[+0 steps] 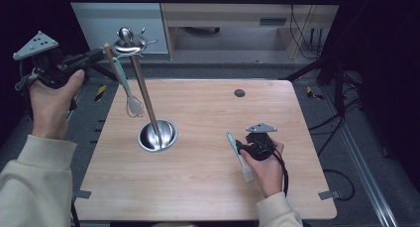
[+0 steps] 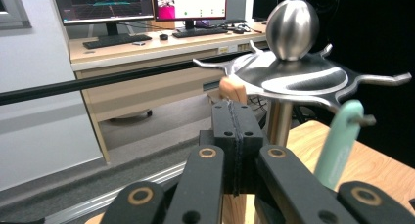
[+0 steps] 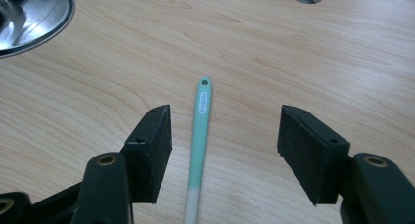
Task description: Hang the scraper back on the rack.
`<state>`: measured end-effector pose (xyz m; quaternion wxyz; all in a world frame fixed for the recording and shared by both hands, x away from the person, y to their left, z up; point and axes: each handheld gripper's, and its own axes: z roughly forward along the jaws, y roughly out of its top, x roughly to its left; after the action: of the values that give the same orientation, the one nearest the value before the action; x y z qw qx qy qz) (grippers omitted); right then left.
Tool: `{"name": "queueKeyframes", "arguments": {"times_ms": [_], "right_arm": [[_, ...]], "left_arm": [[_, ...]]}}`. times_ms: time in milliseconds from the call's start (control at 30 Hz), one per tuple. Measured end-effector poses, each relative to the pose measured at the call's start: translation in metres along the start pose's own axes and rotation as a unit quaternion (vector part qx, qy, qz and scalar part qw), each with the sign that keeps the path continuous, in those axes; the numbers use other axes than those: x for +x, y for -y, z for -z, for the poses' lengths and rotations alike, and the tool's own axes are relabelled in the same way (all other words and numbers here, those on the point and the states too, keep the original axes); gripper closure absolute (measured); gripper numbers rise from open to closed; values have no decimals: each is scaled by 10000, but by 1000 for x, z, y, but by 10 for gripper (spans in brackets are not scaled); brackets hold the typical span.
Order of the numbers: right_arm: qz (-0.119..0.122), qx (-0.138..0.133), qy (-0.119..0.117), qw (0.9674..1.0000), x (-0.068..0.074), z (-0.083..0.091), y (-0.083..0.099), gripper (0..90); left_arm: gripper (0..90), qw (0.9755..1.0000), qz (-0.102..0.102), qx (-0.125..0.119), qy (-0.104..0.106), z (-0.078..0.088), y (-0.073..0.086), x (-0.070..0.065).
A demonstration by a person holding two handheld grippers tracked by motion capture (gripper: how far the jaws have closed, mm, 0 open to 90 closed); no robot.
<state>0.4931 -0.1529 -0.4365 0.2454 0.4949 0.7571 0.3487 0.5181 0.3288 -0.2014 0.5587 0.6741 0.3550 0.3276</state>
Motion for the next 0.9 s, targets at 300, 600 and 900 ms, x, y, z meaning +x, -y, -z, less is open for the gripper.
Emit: {"name": "queueKeyframes", "arguments": {"times_ms": [300, 600, 900], "right_arm": [[45, 82, -9, 10000, 0, -3, -6, 385], [12, 211, 10, 9998, -3, -7, -8, 385], [26, 330, 46, 9994, -11, -10, -11, 381]], "left_arm": [[882, 9998, -137, 126, -12, 17, 27, -11], [839, 9996, 28, 271, -11, 21, 62, -11], [704, 9987, 224, 436, -133, 23, 94, -9]]}}
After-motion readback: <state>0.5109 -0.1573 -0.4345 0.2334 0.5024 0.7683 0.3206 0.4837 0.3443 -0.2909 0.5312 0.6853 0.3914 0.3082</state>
